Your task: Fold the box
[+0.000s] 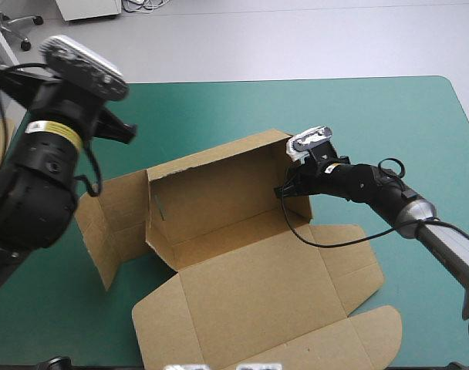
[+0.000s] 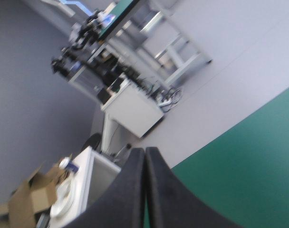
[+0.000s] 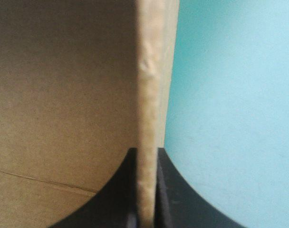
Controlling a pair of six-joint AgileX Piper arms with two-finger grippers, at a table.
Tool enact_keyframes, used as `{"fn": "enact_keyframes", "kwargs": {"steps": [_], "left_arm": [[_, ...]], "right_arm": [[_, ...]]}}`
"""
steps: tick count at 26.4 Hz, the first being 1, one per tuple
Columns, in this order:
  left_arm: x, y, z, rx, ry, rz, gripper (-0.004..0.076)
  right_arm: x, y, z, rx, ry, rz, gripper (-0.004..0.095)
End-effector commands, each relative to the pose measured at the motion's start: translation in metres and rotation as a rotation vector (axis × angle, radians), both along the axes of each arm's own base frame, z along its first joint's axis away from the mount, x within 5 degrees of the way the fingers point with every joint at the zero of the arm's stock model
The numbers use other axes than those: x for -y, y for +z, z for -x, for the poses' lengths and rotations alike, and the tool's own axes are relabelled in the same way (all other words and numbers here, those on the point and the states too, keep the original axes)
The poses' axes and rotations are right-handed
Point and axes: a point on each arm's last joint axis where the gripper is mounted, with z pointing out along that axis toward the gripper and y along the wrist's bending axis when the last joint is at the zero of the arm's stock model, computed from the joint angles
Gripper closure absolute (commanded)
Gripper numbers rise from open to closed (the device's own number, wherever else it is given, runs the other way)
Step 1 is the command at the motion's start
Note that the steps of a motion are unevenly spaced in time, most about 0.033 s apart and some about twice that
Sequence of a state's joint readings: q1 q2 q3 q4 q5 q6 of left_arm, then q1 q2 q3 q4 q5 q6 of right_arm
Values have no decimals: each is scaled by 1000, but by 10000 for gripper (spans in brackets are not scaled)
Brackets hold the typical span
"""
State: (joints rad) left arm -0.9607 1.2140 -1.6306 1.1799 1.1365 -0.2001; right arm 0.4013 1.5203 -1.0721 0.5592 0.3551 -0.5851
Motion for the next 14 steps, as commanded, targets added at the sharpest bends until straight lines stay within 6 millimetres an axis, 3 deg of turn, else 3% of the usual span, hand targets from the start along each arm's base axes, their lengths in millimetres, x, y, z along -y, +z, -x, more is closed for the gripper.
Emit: {"fn": "enact_keyframes", "kwargs": {"steps": [1,8,14], "left_arm": [[-54,18,-4,56,134,126,736],[-109,-23,-64,-219,204,347,736],[-146,-60,-111,-392,176,613,736]], "right_arm": [[14,55,20,129,-37,-53,922],[24,117,44,146,-40,-66,922],[28,150,52,145,-55,-66,922]]}}
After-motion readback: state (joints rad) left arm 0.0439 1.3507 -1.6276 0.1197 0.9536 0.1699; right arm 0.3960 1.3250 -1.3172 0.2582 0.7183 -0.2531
